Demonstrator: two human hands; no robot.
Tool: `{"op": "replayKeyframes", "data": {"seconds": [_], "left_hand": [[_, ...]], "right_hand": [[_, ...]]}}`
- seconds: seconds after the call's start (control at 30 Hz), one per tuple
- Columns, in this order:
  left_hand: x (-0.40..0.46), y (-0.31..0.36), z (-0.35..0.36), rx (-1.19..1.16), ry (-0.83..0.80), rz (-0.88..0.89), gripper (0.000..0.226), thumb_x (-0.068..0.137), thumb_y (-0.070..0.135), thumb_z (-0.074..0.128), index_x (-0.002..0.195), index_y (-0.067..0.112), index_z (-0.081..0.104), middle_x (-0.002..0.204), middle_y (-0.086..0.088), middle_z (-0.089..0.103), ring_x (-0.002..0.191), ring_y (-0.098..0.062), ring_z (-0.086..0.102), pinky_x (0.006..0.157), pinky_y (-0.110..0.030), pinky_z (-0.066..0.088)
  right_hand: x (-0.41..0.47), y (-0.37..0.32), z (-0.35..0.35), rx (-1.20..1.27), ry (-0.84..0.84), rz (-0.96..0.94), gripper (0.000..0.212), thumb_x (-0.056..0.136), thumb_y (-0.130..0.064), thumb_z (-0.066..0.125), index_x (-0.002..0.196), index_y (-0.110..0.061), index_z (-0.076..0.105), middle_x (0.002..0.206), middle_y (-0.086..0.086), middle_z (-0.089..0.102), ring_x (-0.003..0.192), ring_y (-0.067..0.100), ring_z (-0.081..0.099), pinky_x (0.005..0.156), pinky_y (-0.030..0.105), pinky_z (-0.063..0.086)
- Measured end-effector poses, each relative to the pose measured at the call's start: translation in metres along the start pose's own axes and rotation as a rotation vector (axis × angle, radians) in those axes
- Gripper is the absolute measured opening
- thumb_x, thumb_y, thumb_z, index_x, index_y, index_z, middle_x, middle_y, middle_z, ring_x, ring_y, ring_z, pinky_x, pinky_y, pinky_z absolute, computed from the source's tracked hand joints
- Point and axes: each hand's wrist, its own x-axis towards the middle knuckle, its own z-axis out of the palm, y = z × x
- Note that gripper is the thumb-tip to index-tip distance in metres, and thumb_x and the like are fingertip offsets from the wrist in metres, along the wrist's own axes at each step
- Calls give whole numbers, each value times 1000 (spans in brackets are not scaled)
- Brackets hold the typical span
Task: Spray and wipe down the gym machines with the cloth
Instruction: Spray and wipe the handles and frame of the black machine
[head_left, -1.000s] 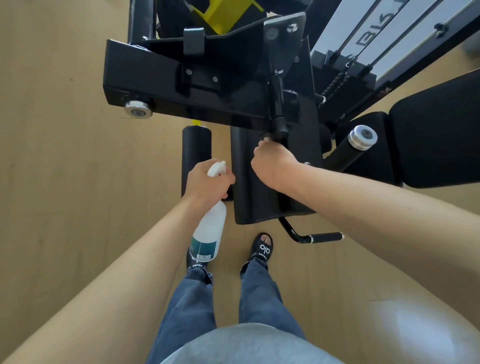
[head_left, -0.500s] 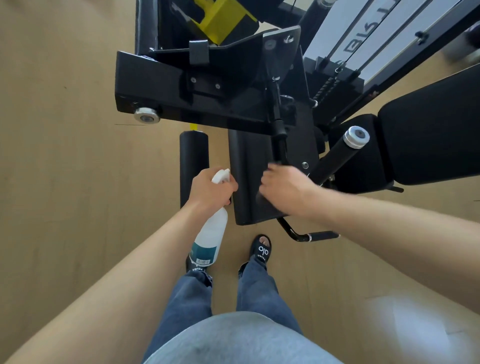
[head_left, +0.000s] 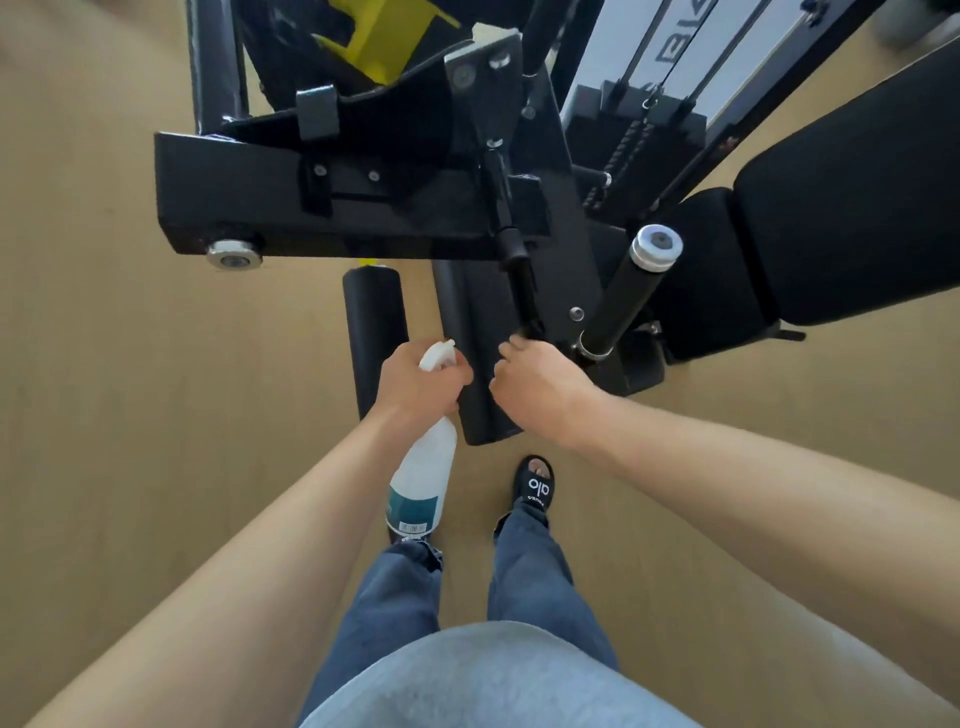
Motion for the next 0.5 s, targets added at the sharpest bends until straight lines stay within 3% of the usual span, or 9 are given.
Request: {"op": "replayKeyframes", "data": {"seconds": [0.13,0.2,0.3,0.37,0.43,0.5], "left_hand": [[-4,7,3,-21,-16,-2,18,93,17,71,110,10,69,93,-9,68,67,-17,64,53,-17,44],[-8,9,5,9,-34,23,9,94,15,69,102,12,70,85,-7,66,65,-14,62,50,-14,43],[-12,5,2,6,-20,10,7,95,15,70,101,12,68,87,-8,65,70,-16,61,45,-10,43],[-12,0,-1,6,-8,-9,12,93,18,72,103,12,69,93,-10,68,75,-19,63,53,-19,49],[-13,-5,-5,-10,-5,-16,2,93,16,73,93,17,72,91,-9,70,75,-21,65,62,-29,53],[-15,-9,-12,6,3,-13,8,93,13,73,86,17,71,84,-7,69,72,-21,63,67,-35,57]], "right_hand": [[-20,-19,9,9,-3,-62,34,100,-27,59,132,-17,63,133,2,62,130,29,51,121,43,26],[-26,-19,10,-6,-30,-119,38,98,-32,62,134,-20,62,136,-1,60,132,27,49,122,41,26],[-11,-13,9,-15,-33,-167,22,99,-22,60,119,-21,69,123,-5,66,119,22,58,112,35,38],[10,-6,6,9,-66,-121,18,99,-22,59,112,-19,71,115,-4,69,110,23,62,105,35,42],[30,3,0,35,-63,-52,17,100,-22,58,112,-17,70,111,-1,70,106,24,63,102,37,43],[44,11,-9,24,-22,-4,18,100,-19,56,112,-15,69,111,3,69,106,27,62,100,39,44]]}}
